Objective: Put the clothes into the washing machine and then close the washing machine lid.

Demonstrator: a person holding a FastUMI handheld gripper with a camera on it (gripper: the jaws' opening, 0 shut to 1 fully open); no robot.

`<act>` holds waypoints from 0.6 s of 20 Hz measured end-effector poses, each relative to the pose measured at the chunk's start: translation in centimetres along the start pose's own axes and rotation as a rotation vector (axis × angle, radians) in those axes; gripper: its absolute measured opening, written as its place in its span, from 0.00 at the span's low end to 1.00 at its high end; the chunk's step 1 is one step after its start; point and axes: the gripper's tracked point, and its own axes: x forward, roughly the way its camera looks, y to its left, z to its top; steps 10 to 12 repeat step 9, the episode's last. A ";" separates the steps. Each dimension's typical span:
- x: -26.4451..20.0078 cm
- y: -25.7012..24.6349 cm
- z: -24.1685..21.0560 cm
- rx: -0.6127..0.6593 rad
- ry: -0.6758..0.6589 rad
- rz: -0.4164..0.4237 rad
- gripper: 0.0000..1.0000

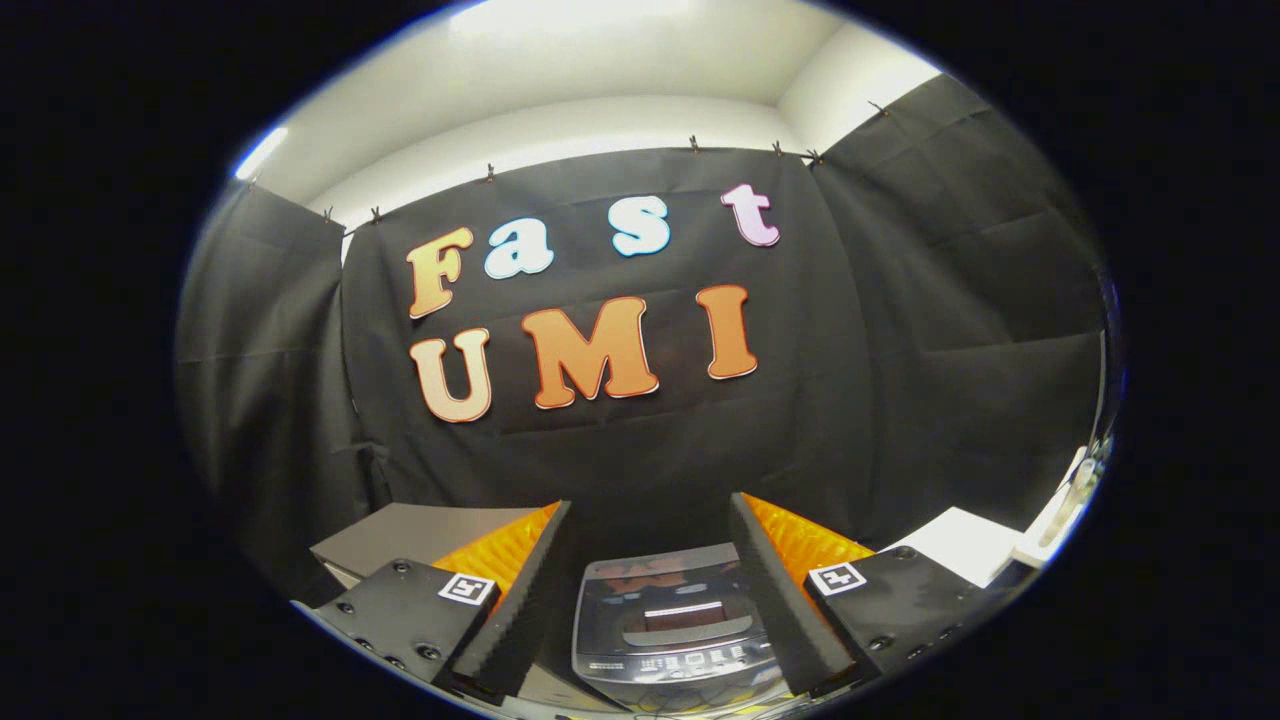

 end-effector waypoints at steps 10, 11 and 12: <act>-3.8 -1.4 2.1 -0.109 -0.046 0.050 0.98; -3.8 -1.4 2.1 -0.109 -0.046 0.050 0.98; -3.8 -1.4 2.1 -0.109 -0.046 0.050 0.98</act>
